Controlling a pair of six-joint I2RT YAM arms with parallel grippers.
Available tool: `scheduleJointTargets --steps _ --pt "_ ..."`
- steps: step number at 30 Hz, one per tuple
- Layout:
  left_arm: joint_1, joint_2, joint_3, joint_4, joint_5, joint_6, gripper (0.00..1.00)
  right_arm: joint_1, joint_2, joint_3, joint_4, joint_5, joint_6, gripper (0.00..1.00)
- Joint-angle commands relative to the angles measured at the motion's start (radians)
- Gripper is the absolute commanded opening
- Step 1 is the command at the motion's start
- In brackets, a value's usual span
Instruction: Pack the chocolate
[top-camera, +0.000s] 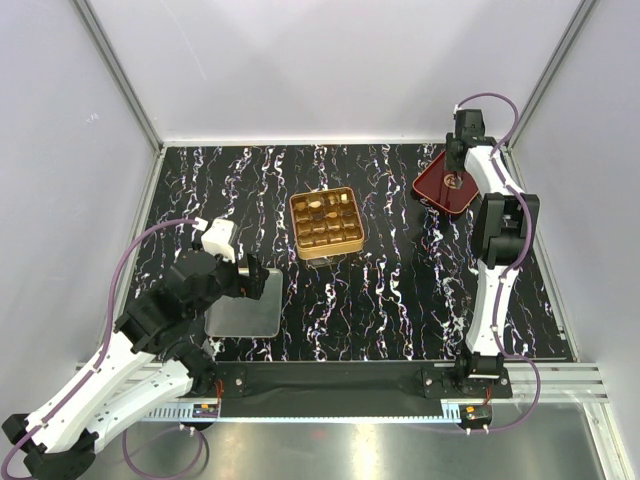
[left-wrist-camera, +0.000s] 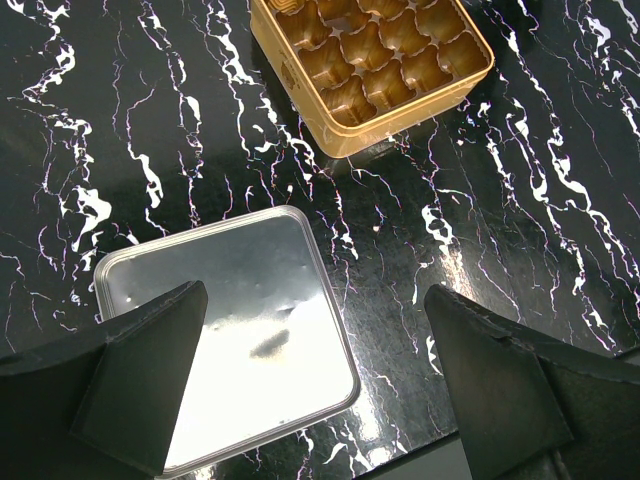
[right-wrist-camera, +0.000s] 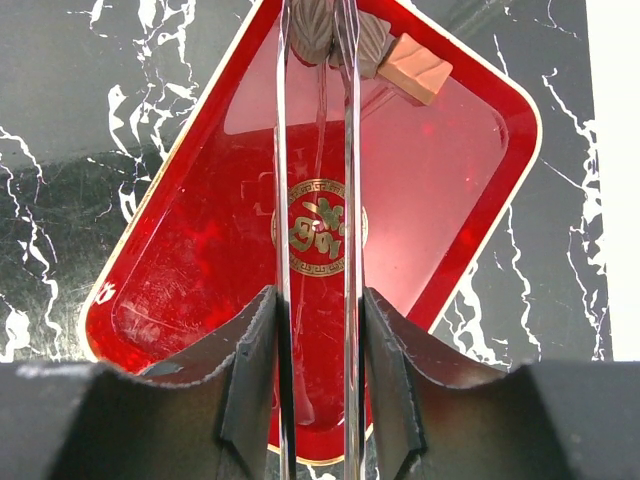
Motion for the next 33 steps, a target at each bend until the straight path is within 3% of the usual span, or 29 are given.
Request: scheduleJointTargets --steps 1,33 --pt "-0.005 0.001 -0.003 0.048 0.015 0.016 0.99 0.002 0.009 0.048 0.020 -0.026 -0.010 0.43" --pt "-0.005 0.001 -0.003 0.051 0.023 0.016 0.99 0.005 -0.106 0.082 -0.126 -0.015 0.036 0.43"
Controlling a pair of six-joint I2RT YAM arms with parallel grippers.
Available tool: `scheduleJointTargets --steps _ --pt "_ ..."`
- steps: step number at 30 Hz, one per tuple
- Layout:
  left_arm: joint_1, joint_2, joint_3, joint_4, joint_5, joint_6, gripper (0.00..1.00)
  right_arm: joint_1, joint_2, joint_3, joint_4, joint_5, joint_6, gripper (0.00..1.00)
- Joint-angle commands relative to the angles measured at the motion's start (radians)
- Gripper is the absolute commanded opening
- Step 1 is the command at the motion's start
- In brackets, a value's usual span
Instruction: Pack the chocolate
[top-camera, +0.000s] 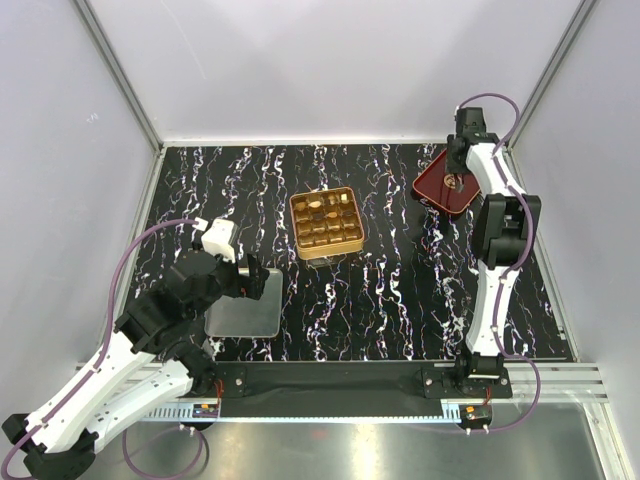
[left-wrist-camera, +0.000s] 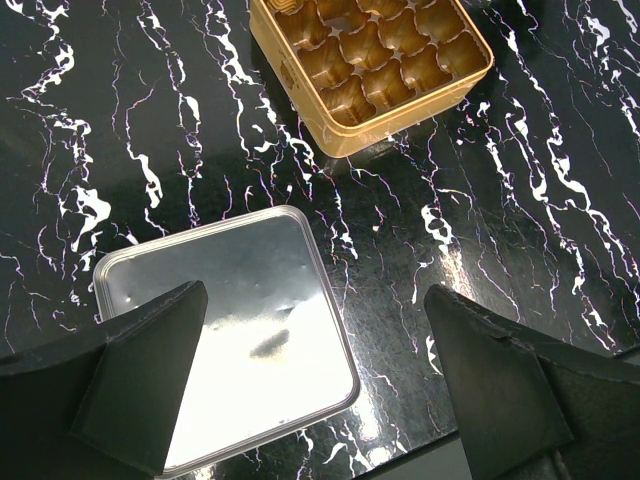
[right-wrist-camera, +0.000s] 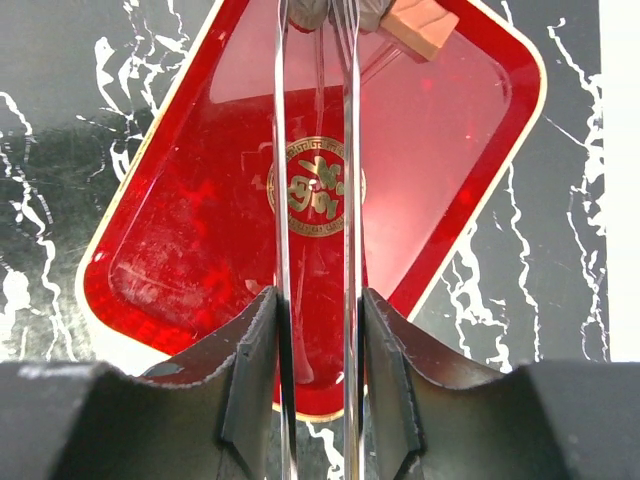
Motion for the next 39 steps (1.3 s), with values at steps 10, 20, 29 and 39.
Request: scheduleJointTargets --steps 10,20,29,39 --pt "-0.004 0.001 -0.005 0.053 0.025 0.016 0.99 0.005 -0.133 0.055 -0.007 -0.039 -0.007 0.44" --pt "-0.004 0.003 -0.003 0.050 0.021 0.016 0.99 0.005 -0.044 0.096 -0.005 -0.065 -0.050 0.47" --pt "-0.004 0.010 -0.003 0.051 0.022 0.014 0.99 0.003 -0.015 0.072 0.013 -0.064 -0.092 0.44" --pt "-0.004 0.012 -0.005 0.050 0.024 0.016 0.99 0.003 -0.028 0.027 0.039 -0.036 -0.113 0.44"
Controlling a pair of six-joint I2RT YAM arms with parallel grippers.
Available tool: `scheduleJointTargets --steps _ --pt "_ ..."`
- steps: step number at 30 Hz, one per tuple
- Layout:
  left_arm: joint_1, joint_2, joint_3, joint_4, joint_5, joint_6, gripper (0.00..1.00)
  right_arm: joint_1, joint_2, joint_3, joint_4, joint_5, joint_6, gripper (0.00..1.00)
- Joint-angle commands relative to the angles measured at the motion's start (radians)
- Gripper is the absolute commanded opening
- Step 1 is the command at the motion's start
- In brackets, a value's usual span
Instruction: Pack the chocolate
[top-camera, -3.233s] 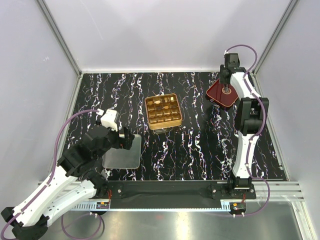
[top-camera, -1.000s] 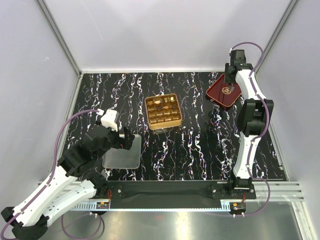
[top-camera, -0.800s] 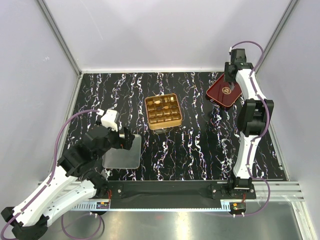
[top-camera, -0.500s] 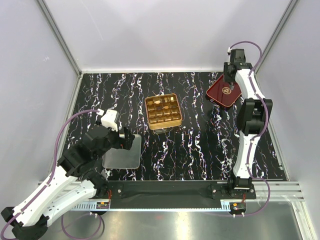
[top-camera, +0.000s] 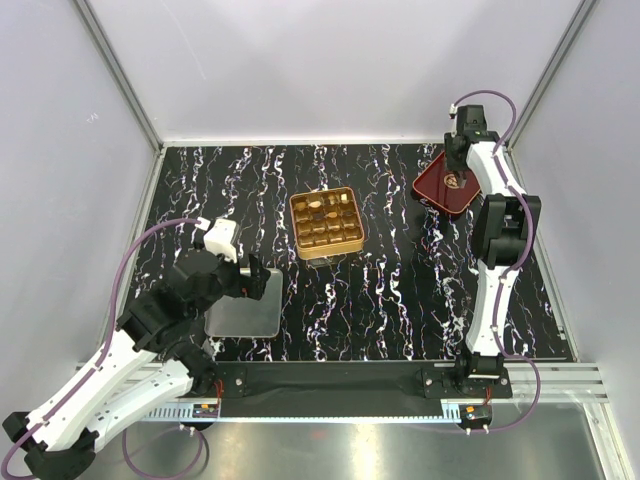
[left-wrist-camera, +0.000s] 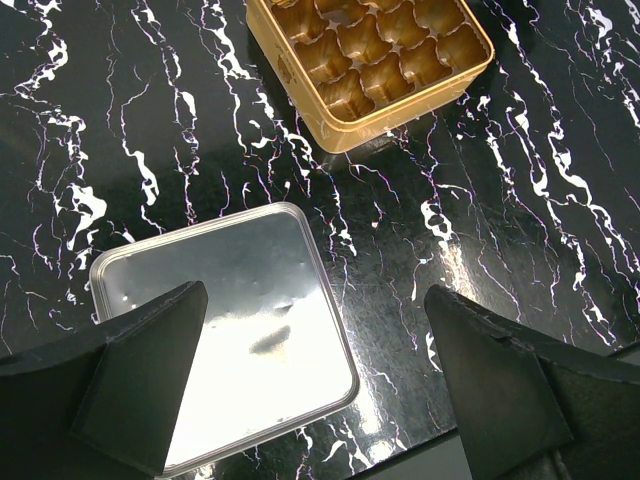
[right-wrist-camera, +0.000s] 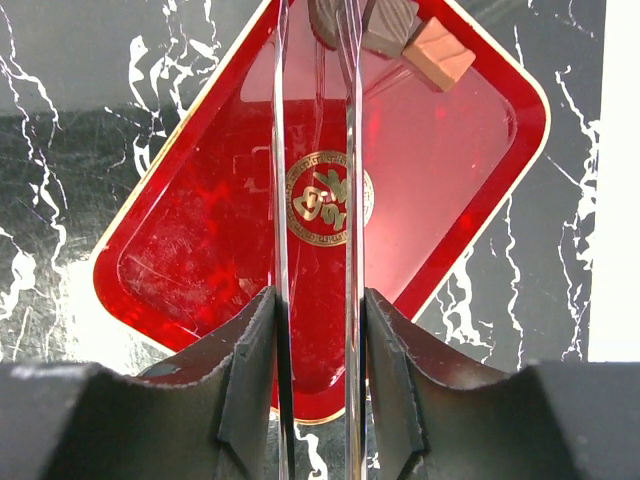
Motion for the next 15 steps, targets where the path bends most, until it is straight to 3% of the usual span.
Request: scheduleJointTargets --steps 1,15 --pt "-0.004 0.000 -0.003 0.053 0.016 0.016 0.99 0.003 -0.032 -0.003 0.049 0.009 -0.022 0.44" --pt "-0.004 0.005 -0.003 0.054 0.022 0.017 0.99 0.003 -0.079 -0.034 0.084 0.010 -0.047 0.43"
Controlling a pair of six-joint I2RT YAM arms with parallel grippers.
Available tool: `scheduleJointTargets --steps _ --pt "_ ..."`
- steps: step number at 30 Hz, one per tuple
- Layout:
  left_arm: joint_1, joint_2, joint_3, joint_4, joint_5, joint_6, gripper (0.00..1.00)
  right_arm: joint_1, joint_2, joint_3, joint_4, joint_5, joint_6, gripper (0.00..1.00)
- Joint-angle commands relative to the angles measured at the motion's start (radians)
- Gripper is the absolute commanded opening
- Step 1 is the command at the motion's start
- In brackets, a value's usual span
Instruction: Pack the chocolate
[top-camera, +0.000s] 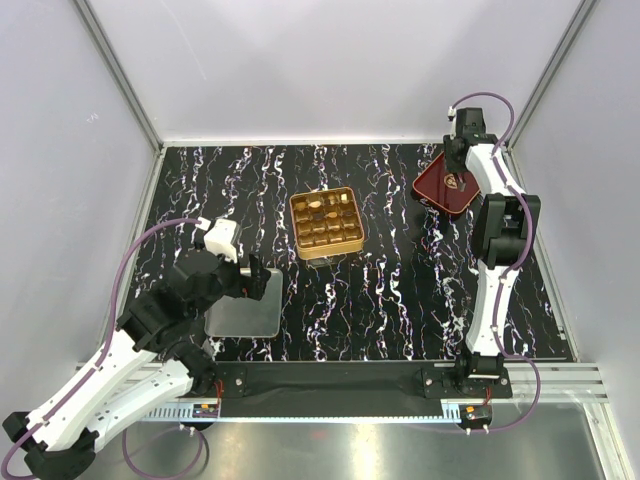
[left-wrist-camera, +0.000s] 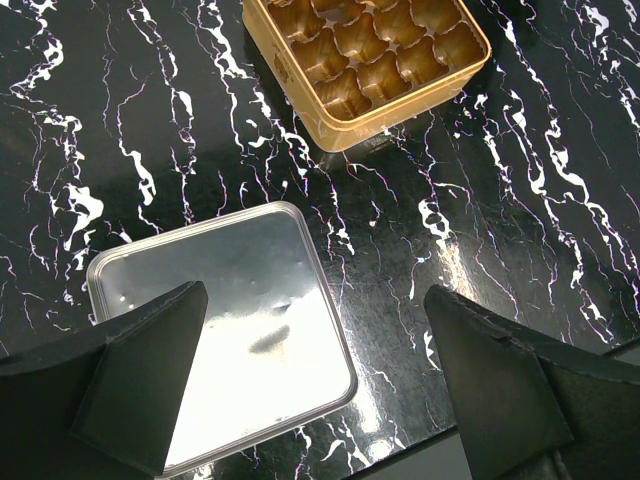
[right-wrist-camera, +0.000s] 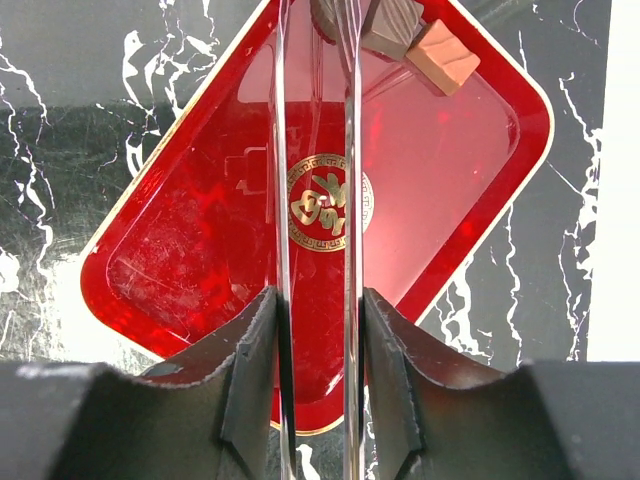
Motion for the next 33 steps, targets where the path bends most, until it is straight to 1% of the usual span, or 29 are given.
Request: scheduleJointTargets --steps 1,21,33 --pt "-0.004 0.006 -0.003 0.055 0.017 0.017 0.99 0.003 -0.083 -0.001 0.052 0.011 -0.022 0.43" --pt "-0.004 0.011 -0.003 0.055 0.022 0.017 0.99 0.003 -0.109 -0.036 0.086 0.051 -0.039 0.41" --pt "-0.004 0.017 -0.003 0.055 0.026 0.019 0.99 0.003 -0.097 -0.051 0.102 0.062 -0.048 0.45"
